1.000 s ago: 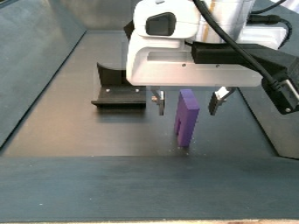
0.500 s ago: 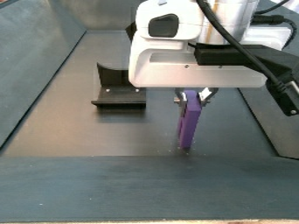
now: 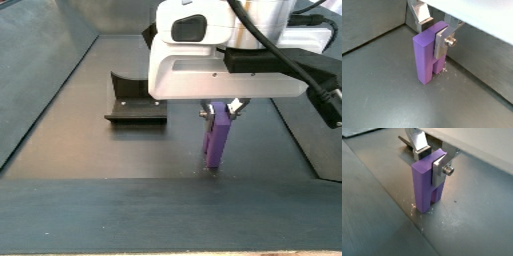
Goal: Pick up the double-square object. Rotate the double-square object. Move to above the board. Insert the double-square object.
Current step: Pick up the double-square object, then rotate the double-square object.
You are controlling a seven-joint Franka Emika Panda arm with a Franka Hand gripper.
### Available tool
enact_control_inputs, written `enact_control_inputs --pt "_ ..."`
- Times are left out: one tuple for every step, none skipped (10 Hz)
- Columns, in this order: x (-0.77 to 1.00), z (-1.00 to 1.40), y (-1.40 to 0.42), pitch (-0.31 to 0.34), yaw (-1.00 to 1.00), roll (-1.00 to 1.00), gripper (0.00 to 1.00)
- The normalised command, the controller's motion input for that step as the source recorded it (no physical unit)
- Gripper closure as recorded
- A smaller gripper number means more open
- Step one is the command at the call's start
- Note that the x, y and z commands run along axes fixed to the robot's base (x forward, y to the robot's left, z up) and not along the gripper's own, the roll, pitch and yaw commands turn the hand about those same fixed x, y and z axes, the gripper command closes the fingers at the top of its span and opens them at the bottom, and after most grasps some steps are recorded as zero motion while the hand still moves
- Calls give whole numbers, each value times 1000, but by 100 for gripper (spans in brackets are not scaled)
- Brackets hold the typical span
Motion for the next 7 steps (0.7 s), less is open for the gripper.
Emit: enact_control_inputs --pt "0 0 0 0 0 0 100" --pt "-278 1000 -965 0 0 0 100" --pt "-291 986 -1000 -31 10 0 100" --pt "-292 1000 -965 -73 32 74 100" --pt "-268 1000 -935 -61 35 112 100" --pt "-238 1000 -911 -14 35 156 100" --pt "-226 1000 -895 25 36 168 100"
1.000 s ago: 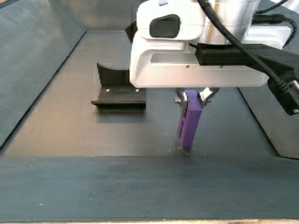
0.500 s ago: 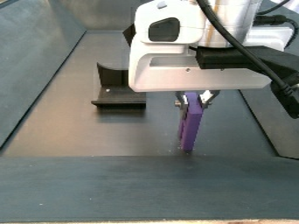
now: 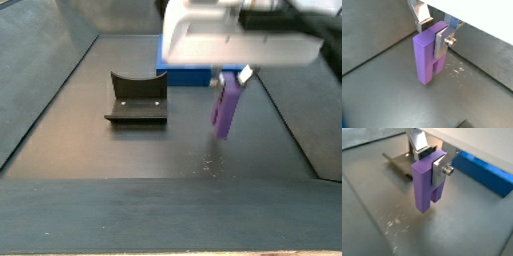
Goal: Pick up the double-square object. Rotate the double-square object. Move to above the board. Insert the double-square object.
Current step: Rotate the double-square object.
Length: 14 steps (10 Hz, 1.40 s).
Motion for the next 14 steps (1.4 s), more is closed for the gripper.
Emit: enact_control_inputs --pt "-204 1000 -858 56 36 153 100" --pt "-192 1000 -831 69 37 144 100" --pt "-166 1000 -759 80 35 133 100" --pt "-152 1000 -695 80 35 129 100" --pt "-136 1000 -593 67 32 130 100" --pt "-128 1000 -534 61 32 131 100" --pt "-107 975 -333 48 31 122 100" --pt "-88 873 -240 46 29 113 100" --pt "-53 662 -128 47 27 109 100" --pt "-32 504 -78 62 29 114 100" --pt "-11 352 -49 79 30 117 100" --pt "0 -1000 0 0 0 0 100" --pt "11 -1000 4 -14 3 2 100" --pt "20 -1000 4 -37 0 1 100"
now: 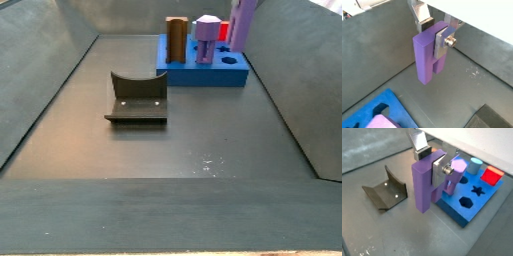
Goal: Pick up the double-square object. Rotate the double-square object. Move to above the board. Insert the double-square object.
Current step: Rotate the double-square object.
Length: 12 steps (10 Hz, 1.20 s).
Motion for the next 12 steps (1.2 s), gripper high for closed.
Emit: enact_control_inputs --pt "15 -1000 0 -58 -5 -7 100" --pt "16 -1000 -1 -71 -8 -14 100" --pt "16 -1000 -2 -70 -8 -21 100" --pt "23 -1000 -4 -64 -8 -37 100" --pt "25 -1000 -5 -62 -9 -43 100" --pt "28 -1000 -6 -64 -8 -55 100" --pt "28 -1000 -7 -67 -9 -64 100" --pt "32 -1000 -9 -72 -10 -74 100" --pt "33 -1000 -9 -71 -10 -79 100" --pt "33 -1000 -9 -76 -9 -89 100" --pt "34 -975 -10 -80 -9 -96 100" --pt "30 -854 -9 -80 -9 -103 100"
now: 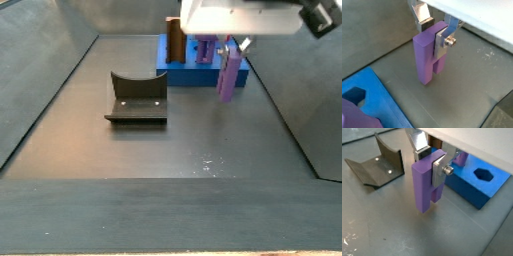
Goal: Pick up the double-square object. Rotate the double-square object. Move to above the board. Insert the double-square object.
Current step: Rotate the double-square object.
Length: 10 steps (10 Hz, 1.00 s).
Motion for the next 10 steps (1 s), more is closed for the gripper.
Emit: enact_control_inputs --pt "29 -735 -6 -81 -7 -110 100" --pt "30 -578 0 -82 -3 -119 100" --pt "30 -465 1 -79 -1 -127 100" --pt "33 -316 3 -74 1 -137 100" --pt "23 -295 0 -63 1 -140 100" --pt "0 0 0 0 0 0 0" --pt "0 1000 0 0 0 0 0" --pt "-15 1000 -1 14 0 -1 0" --pt "-30 912 2 35 1 2 0" --pt "-29 740 8 39 0 13 0"
